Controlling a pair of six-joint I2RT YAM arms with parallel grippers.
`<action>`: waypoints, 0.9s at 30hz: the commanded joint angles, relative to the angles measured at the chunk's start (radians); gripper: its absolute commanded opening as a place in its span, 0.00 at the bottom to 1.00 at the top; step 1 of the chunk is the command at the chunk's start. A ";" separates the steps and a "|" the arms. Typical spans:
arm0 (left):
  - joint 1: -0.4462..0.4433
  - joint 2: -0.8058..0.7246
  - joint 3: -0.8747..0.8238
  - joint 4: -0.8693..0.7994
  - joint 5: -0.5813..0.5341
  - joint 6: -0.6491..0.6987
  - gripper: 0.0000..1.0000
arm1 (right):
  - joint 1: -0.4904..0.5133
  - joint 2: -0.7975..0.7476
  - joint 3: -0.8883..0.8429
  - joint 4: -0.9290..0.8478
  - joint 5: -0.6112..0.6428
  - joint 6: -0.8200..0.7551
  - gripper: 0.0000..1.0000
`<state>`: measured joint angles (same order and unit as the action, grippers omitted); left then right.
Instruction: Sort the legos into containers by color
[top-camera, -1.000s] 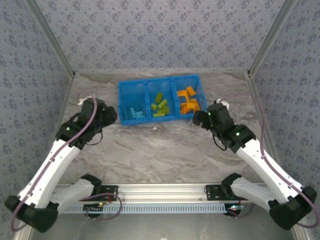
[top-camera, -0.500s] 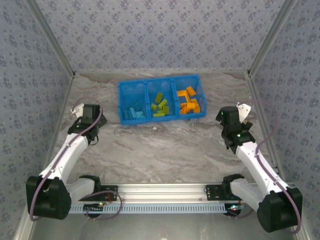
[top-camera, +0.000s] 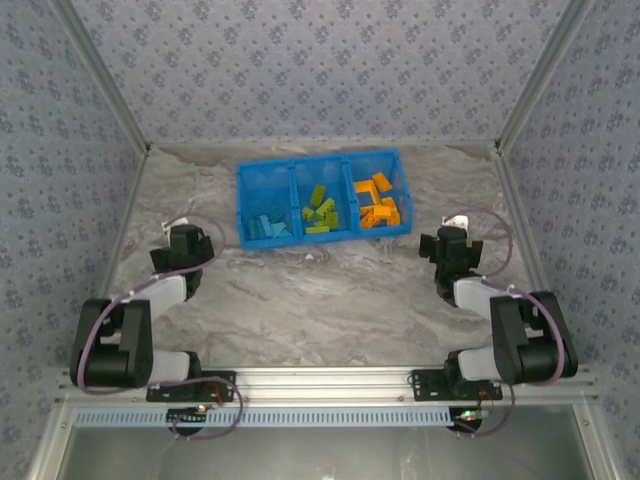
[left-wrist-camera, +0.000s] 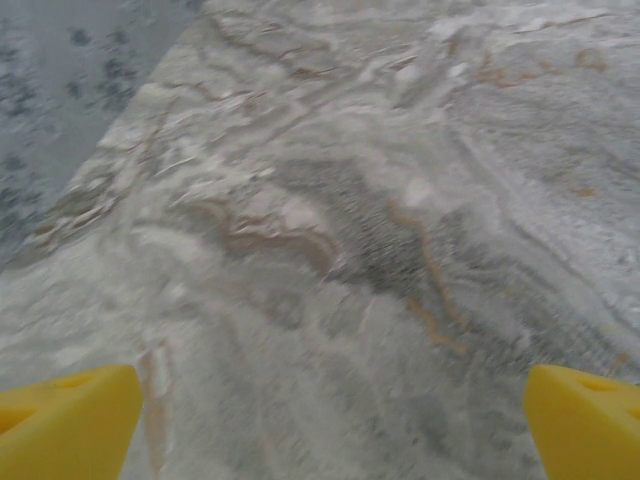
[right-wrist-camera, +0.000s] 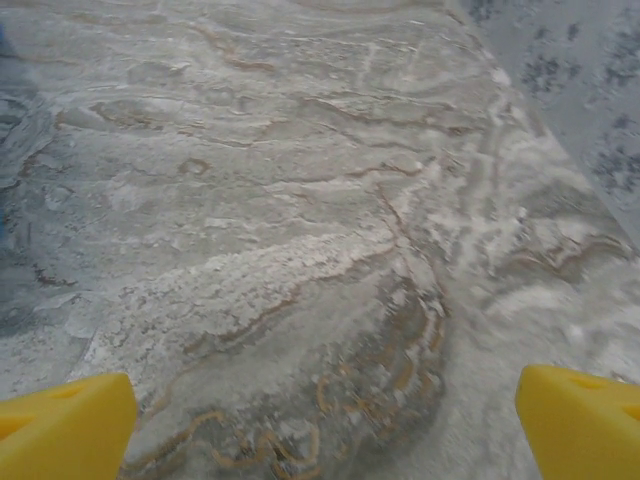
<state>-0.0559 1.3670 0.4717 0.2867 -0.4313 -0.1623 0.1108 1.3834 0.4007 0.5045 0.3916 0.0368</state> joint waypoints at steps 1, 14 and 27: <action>0.006 0.089 0.084 0.165 0.070 0.091 0.98 | -0.048 0.052 0.020 0.198 -0.102 -0.085 1.00; 0.013 0.160 -0.100 0.595 0.148 0.117 0.98 | -0.087 0.139 -0.048 0.375 -0.214 -0.072 1.00; 0.048 0.161 -0.085 0.563 0.187 0.089 0.98 | -0.115 0.138 -0.031 0.338 -0.215 -0.035 1.00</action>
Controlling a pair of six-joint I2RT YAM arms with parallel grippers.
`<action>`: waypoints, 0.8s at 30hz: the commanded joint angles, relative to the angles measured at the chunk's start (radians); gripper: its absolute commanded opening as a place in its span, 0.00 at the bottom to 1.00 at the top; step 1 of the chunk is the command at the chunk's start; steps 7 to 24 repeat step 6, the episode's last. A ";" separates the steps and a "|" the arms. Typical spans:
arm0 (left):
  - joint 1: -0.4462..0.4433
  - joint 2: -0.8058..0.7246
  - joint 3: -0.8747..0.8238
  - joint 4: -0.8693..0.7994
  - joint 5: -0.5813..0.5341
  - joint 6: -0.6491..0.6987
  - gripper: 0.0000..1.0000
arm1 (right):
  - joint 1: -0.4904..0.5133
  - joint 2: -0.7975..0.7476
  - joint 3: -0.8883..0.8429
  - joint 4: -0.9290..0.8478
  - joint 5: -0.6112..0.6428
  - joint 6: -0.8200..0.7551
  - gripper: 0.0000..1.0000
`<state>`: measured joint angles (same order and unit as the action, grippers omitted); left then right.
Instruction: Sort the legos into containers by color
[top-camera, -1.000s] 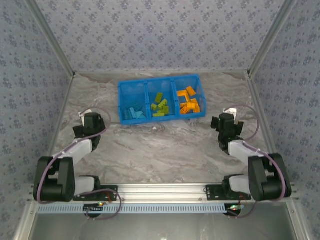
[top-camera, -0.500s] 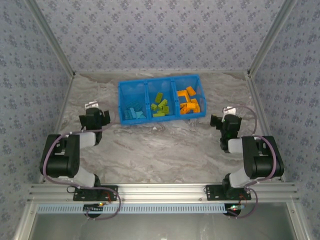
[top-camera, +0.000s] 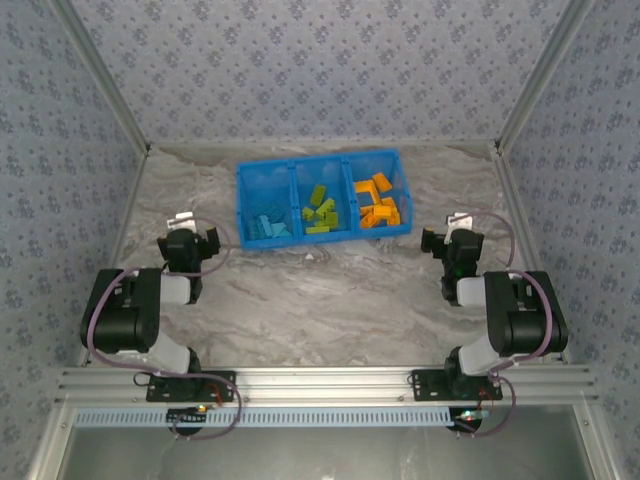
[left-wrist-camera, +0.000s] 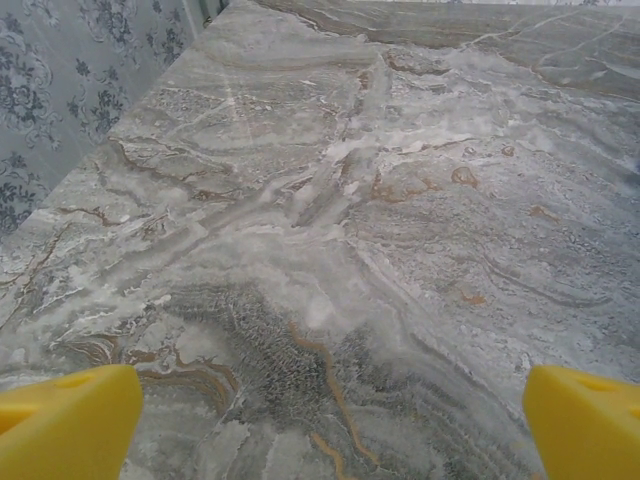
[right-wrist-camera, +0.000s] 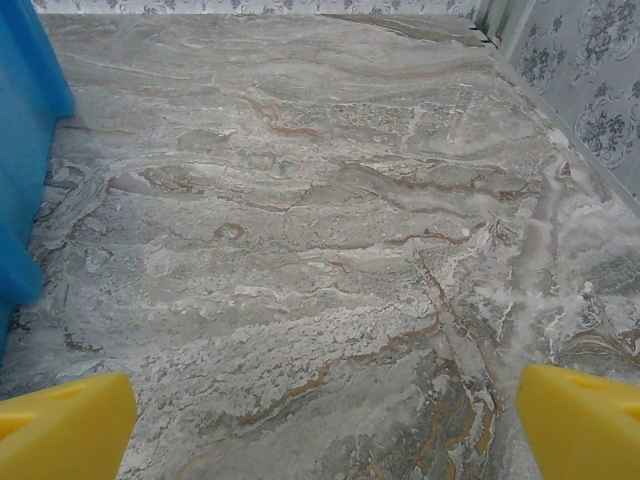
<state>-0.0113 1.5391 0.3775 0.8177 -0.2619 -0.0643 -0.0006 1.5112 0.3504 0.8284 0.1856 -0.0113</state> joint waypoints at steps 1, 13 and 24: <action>0.003 -0.007 0.009 0.045 0.017 -0.009 0.98 | -0.004 0.011 0.021 0.014 -0.009 0.013 1.00; 0.003 -0.009 0.011 0.038 0.016 -0.007 0.98 | -0.003 0.010 0.020 0.017 -0.006 0.013 1.00; 0.003 -0.009 0.011 0.038 0.016 -0.007 0.98 | -0.003 0.010 0.020 0.017 -0.006 0.013 1.00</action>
